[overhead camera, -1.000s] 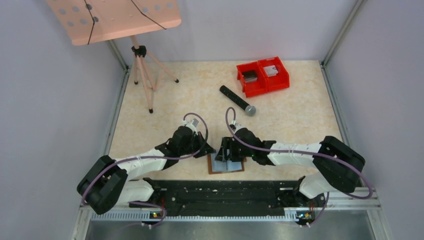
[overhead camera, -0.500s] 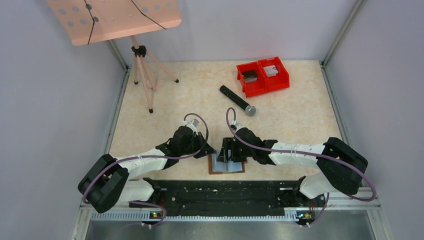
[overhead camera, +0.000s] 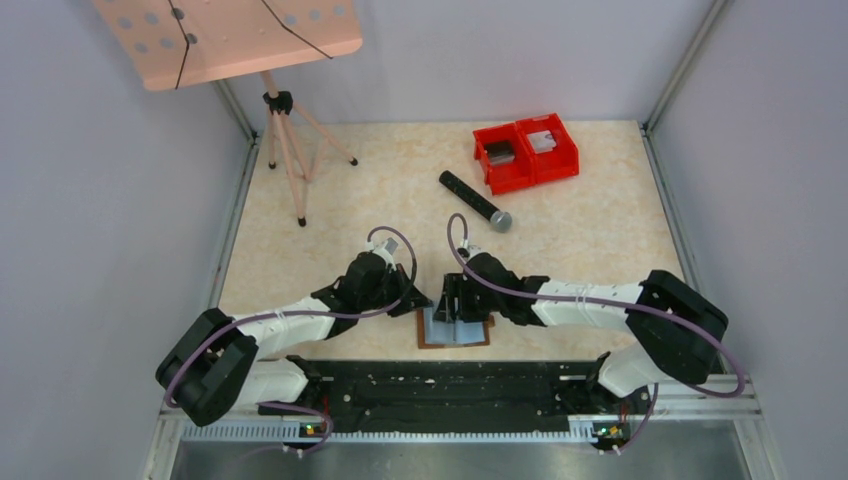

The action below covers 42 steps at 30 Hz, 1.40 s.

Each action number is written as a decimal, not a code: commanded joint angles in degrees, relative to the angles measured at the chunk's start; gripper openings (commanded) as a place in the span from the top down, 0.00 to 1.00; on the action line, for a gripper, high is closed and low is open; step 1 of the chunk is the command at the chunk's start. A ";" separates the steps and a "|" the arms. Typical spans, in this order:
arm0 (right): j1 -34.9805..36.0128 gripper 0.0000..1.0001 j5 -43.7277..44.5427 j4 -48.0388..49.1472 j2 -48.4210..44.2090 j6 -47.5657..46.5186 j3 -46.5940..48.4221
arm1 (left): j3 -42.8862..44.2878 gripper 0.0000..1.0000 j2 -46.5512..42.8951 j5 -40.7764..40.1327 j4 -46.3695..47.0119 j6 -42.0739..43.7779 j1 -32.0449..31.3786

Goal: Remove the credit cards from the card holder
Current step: Remove the credit card from the card holder.

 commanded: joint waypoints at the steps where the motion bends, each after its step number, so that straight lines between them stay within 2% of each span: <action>1: 0.42 0.44 5.13 -5.57 -0.49 -0.92 2.88 | 1.10 1.00 -1.16 0.34 2.77 -0.17 -0.06; 7: 0.43 0.45 11.32 -12.44 -4.58 -1.80 3.18 | 0.70 1.00 -1.47 0.26 2.55 -0.03 -0.06; 11: 0.40 0.42 14.04 -15.55 -5.36 -1.88 3.11 | 0.83 1.00 -1.50 0.40 2.67 -0.03 -0.08; 16: 0.37 0.42 22.14 -25.78 -8.14 -2.19 5.37 | 1.13 1.00 -2.15 0.57 2.11 0.13 -0.07; 19: 0.39 0.44 26.78 -32.43 -11.32 -1.80 7.73 | 1.29 1.00 -2.73 0.93 1.65 -0.07 -0.06; 22: 0.39 0.48 26.37 -34.46 -14.55 -1.49 9.31 | 1.64 1.00 -3.26 1.35 1.10 -0.66 -0.06; 24: 0.65 0.49 22.41 -30.32 -16.87 -2.96 8.97 | 1.90 1.00 -3.59 1.29 0.94 -0.90 -0.06; 30: 0.73 0.49 9.00 -8.13 -18.89 -0.95 1.74 | 2.62 1.00 -2.56 1.25 0.52 -1.21 -0.07; 38: 0.72 0.39 -0.36 0.47 -10.87 1.80 0.53 | 3.20 1.00 -2.19 1.38 -0.03 -1.70 -0.06; 42: 1.08 0.37 -1.26 1.76 -8.31 2.56 0.28 | 3.34 1.00 -2.19 1.39 -0.10 -1.87 -0.06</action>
